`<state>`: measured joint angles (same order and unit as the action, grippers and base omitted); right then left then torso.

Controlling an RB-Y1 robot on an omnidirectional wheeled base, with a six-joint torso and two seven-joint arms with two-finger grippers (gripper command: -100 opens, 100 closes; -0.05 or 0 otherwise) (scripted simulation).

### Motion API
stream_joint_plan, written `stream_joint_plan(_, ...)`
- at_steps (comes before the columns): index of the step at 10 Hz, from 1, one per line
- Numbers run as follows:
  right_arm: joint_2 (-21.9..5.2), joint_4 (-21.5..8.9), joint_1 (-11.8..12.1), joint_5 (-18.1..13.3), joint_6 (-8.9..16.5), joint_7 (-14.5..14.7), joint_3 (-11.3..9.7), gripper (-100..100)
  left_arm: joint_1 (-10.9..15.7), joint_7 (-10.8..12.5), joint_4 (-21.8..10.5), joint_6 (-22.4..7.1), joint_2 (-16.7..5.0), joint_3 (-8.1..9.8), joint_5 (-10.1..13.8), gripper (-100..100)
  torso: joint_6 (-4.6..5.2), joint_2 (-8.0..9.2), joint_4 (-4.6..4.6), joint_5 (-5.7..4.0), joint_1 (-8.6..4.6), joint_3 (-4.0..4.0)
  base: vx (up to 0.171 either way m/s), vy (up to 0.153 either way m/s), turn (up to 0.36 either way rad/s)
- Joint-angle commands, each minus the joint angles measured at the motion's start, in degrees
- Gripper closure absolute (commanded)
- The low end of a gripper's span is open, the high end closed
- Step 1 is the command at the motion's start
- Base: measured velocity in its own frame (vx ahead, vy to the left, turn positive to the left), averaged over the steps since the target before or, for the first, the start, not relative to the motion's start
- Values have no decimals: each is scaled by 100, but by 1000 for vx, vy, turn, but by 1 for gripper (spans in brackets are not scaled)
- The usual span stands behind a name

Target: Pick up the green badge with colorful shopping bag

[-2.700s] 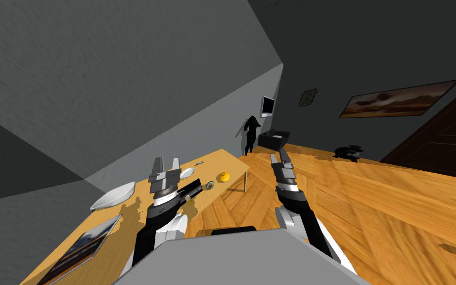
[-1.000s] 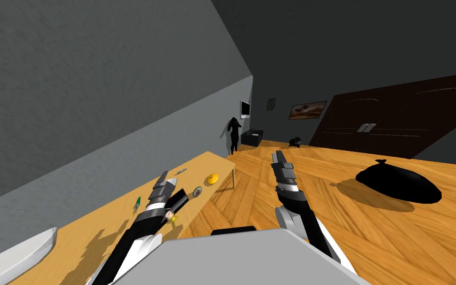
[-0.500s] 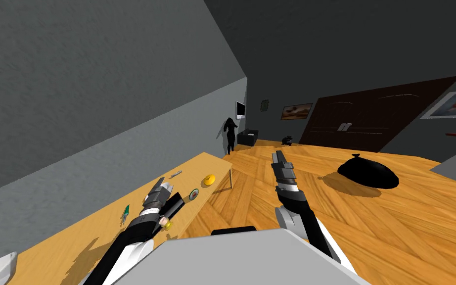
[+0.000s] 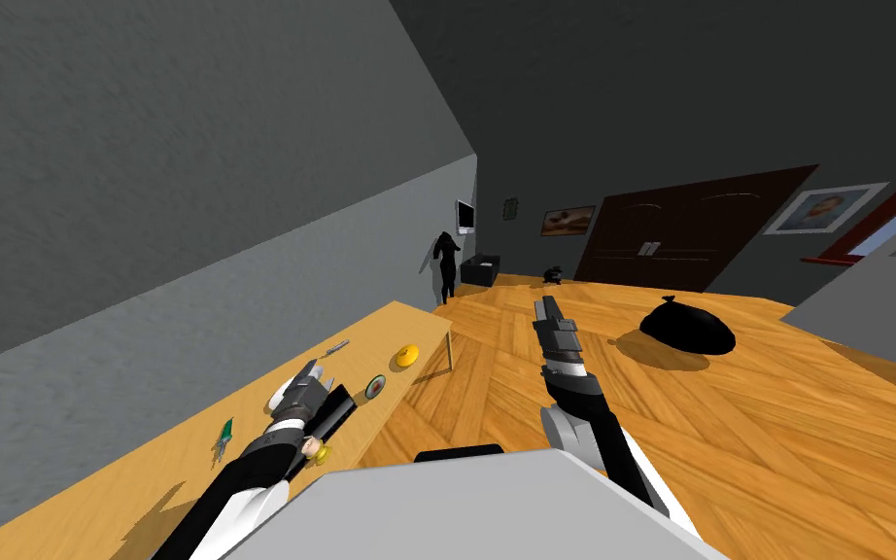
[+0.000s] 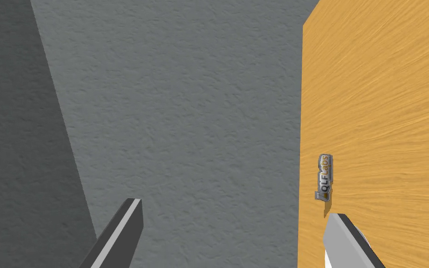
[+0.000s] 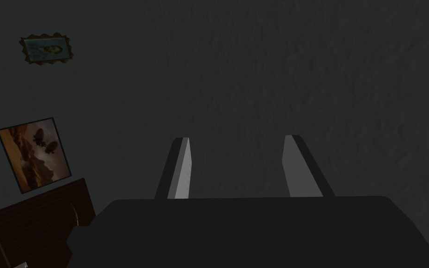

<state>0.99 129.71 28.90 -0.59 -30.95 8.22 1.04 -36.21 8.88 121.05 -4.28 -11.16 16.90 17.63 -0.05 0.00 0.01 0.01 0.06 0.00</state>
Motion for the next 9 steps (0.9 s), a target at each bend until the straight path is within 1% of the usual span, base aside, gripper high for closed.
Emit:
stream_joint_plan(1, 0, 0, 0, 0, 0, 0, 0, 0, -67, 150, -104, -286, -16, 185, 135, -100, 0, 0, 0, 0, 0, 0, -5, 1, -286)
stream_joint_plan(2, 0, 0, -2, 0, 0, 0, -1, 0, -67, 150, -104, -411, -16, 185, 135, -100, 6, 1, 0, 0, 0, 0, -6, 13, -130)
stream_joint_plan(3, 0, 0, 0, 0, 0, 0, 0, 0, -67, 150, -104, -485, -16, 185, 135, -100, 1, 1, 0, 0, 2, 0, -2, 8, 36)
stream_joint_plan(4, 0, 0, 0, 0, 0, 0, 0, 0, -110, 301, -219, -678, -33, 365, 266, -100, 0, -1, 0, 0, 1, 0, -2, 3, -246)
stream_joint_plan(5, 0, 0, -1, 0, 0, 0, -1, 0, -110, 301, -219, -836, -33, 365, 266, -100, 5, -1, 0, 0, 1, 0, -2, 14, -135)
stream_joint_plan(6, 0, 0, 0, 0, 0, 0, 0, 0, -110, 301, -219, -902, -33, 365, 266, -100, 1, -1, 0, 1, 3, -1, -2, 8, 9)
stream_joint_plan(7, 0, 0, 0, 0, 0, 0, 0, 0, -145, 455, -335, -1131, -49, 543, 395, -100, 0, -1, 0, 0, 1, -1, -1, 6, -253)
stream_joint_plan(8, 0, 0, -1, 0, 0, 0, -1, 0, -145, 455, -335, -1318, -49, 543, 395, -100, 5, -2, 0, 0, 1, -1, -3, 16, -144)
stream_joint_plan(9, 0, 0, 0, 0, 0, 0, 0, 0, -172, 612, -452, -1505, -62, 717, 522, -100, 0, -1, 0, 1, 4, -1, 1, 15, -212)
